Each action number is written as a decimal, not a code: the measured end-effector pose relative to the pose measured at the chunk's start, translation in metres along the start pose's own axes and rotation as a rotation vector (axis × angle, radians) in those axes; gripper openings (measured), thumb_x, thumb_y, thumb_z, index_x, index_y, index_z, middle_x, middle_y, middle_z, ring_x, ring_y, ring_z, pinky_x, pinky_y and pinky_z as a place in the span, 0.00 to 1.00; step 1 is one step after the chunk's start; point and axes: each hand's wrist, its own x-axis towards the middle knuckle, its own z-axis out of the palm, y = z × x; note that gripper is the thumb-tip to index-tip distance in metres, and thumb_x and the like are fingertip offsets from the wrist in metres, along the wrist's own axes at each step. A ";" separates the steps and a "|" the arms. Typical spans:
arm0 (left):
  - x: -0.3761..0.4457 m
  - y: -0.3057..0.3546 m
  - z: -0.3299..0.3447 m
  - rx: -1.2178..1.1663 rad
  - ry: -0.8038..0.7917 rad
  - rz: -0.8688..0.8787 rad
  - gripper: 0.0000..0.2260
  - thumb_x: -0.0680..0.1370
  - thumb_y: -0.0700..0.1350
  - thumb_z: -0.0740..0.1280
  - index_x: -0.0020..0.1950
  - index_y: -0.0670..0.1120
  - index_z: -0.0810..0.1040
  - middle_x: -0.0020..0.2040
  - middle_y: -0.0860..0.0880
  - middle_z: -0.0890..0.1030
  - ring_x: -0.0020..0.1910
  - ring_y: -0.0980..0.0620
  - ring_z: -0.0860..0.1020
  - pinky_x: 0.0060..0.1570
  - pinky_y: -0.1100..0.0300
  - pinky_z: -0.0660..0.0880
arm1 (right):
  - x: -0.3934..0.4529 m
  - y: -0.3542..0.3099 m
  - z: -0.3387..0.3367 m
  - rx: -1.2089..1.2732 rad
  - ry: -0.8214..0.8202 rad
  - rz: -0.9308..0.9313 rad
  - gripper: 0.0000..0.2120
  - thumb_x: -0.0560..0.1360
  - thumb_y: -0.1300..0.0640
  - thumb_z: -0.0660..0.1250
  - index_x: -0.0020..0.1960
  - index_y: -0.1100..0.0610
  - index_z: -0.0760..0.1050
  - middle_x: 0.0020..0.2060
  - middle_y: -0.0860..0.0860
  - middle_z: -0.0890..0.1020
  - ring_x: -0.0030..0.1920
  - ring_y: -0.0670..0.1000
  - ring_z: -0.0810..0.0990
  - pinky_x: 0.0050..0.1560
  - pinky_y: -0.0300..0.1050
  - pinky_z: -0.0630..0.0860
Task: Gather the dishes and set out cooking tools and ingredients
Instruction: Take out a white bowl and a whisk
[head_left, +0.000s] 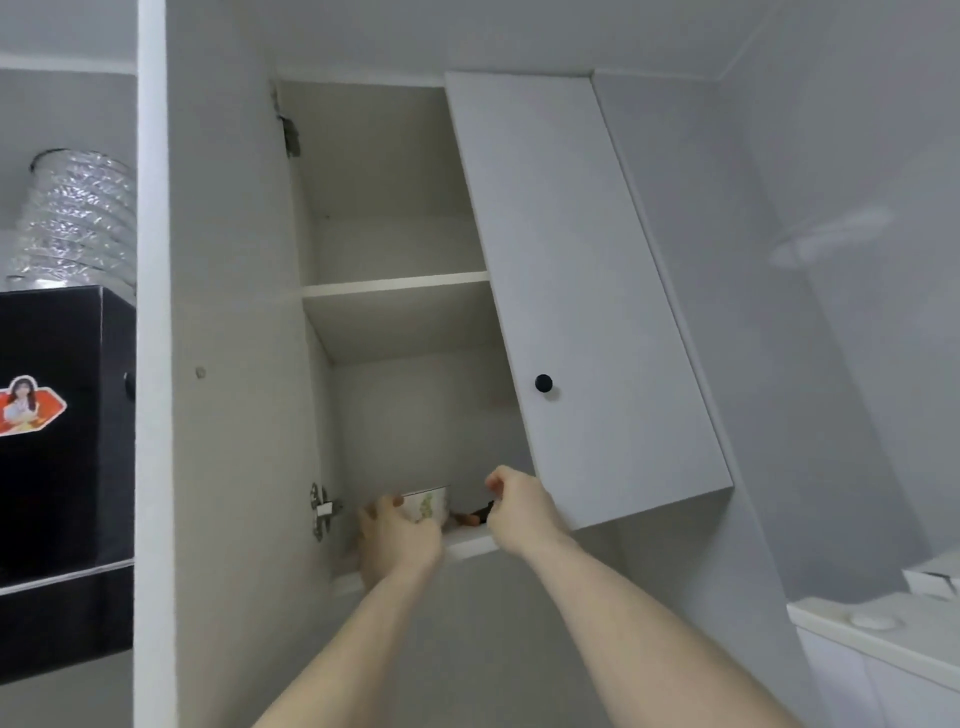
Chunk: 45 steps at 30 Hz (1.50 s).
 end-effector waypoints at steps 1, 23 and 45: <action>0.003 -0.001 0.005 0.029 -0.005 0.021 0.19 0.77 0.44 0.66 0.69 0.46 0.73 0.70 0.41 0.68 0.68 0.39 0.71 0.65 0.50 0.69 | 0.007 0.001 0.004 -0.033 -0.019 -0.007 0.22 0.76 0.65 0.61 0.67 0.50 0.74 0.64 0.50 0.79 0.63 0.55 0.79 0.59 0.46 0.76; 0.095 -0.044 0.056 0.302 -0.062 0.177 0.20 0.76 0.56 0.71 0.62 0.47 0.72 0.64 0.46 0.68 0.60 0.42 0.77 0.55 0.51 0.74 | 0.106 0.014 0.097 -0.401 -0.249 0.018 0.17 0.76 0.59 0.68 0.64 0.59 0.78 0.63 0.57 0.80 0.60 0.58 0.81 0.57 0.48 0.79; 0.082 -0.042 0.047 0.239 0.111 0.240 0.14 0.78 0.46 0.70 0.60 0.44 0.70 0.61 0.45 0.69 0.60 0.37 0.76 0.50 0.47 0.73 | 0.101 0.005 0.093 -0.439 -0.174 0.002 0.15 0.78 0.65 0.64 0.64 0.62 0.77 0.64 0.60 0.78 0.65 0.61 0.78 0.59 0.50 0.78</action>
